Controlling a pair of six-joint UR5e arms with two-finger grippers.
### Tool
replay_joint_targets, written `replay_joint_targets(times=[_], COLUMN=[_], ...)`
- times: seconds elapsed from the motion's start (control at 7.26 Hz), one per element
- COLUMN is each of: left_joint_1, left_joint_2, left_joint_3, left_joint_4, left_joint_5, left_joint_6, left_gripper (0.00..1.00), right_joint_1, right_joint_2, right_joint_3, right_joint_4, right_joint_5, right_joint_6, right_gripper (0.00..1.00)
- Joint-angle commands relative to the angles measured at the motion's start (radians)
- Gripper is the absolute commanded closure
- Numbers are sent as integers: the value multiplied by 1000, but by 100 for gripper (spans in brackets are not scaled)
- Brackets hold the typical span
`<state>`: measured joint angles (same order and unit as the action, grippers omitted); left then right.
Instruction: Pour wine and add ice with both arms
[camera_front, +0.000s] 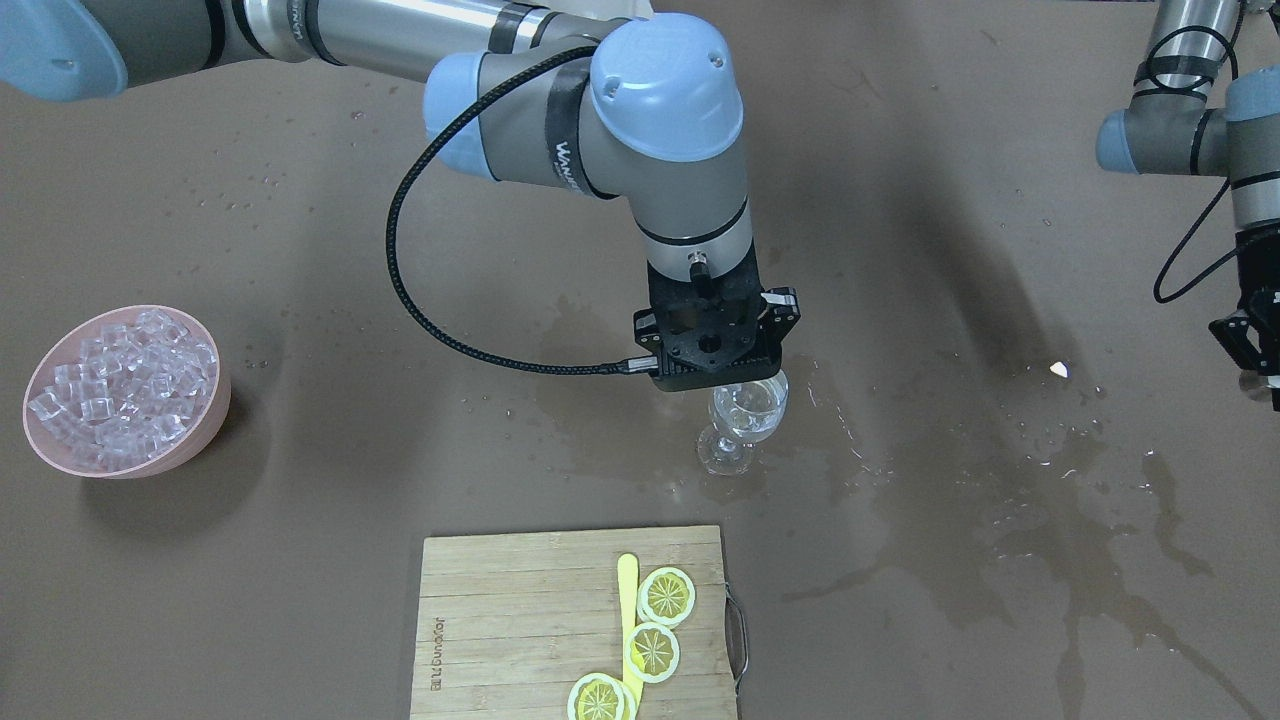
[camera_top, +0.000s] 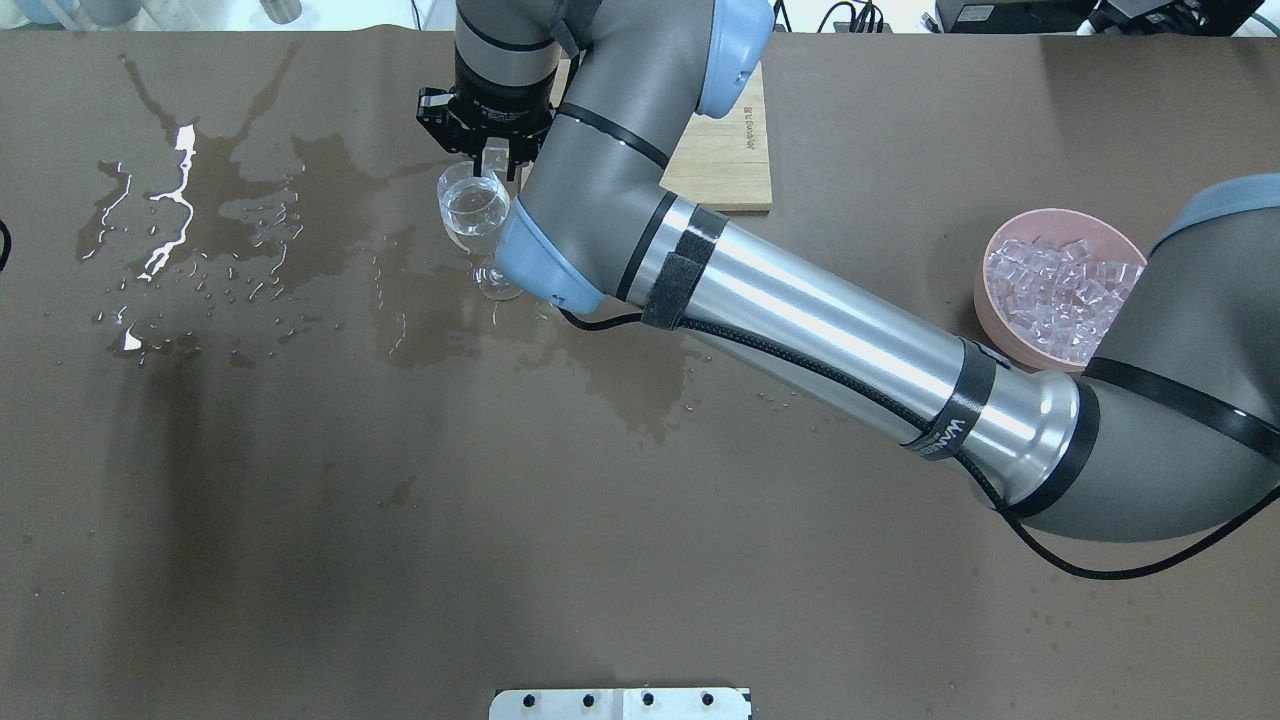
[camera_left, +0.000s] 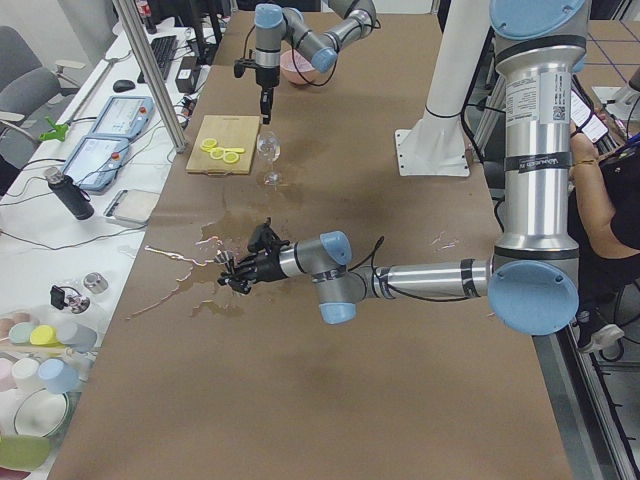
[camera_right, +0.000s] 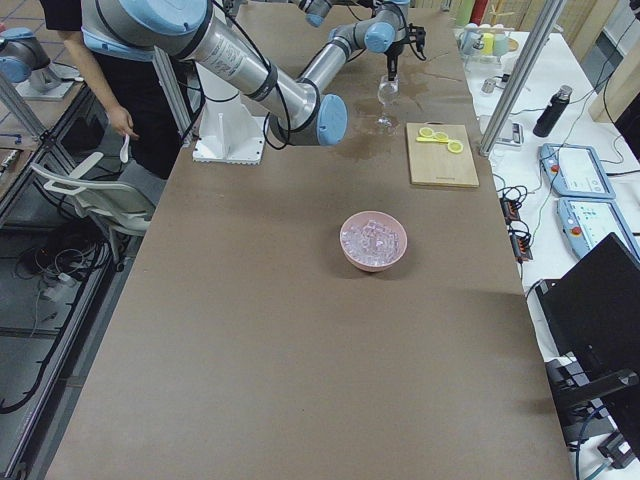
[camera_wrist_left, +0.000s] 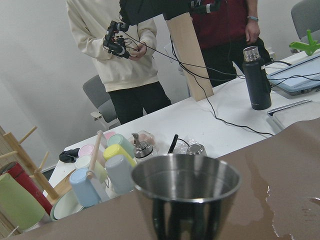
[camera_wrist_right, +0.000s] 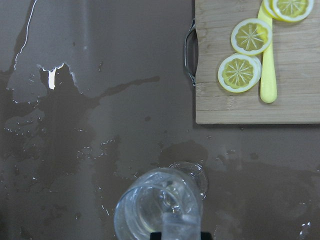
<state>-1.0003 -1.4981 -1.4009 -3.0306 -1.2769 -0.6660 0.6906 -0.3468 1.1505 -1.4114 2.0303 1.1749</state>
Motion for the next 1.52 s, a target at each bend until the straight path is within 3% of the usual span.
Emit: replay_joint_targets(times=[0.0,0.14,0.55,1.1,1.24,1.38], left_joint_1=[-1,-1,-1,9,12,15], left_joint_2=[5,5,-2,-39,-57,-73], left_joint_3=[67,121,210,284,315,353], left_joint_4=[-66,-136,-184,-286,-325,-342], left_joint_5=[-40,-47,-38,43,60,89], left_joint_6=[-96,-102,-101,-150,-190,-213], left_gripper=[93,93,91,91,91,91], right_joint_1=[-37,-42,-46,-42,-36,-29], right_joint_2=[38,40,37,18,18,20], right_joint_3=[-37,-44,-72,-80,-80,-80], right_joint_4=[32,45,77,103,104,108], right_joint_5=[-45,-54,-67,-68,-67,-65], right_joint_6=[25,25,23,16,8,-6], right_gripper=[100,100,100,100,94,1])
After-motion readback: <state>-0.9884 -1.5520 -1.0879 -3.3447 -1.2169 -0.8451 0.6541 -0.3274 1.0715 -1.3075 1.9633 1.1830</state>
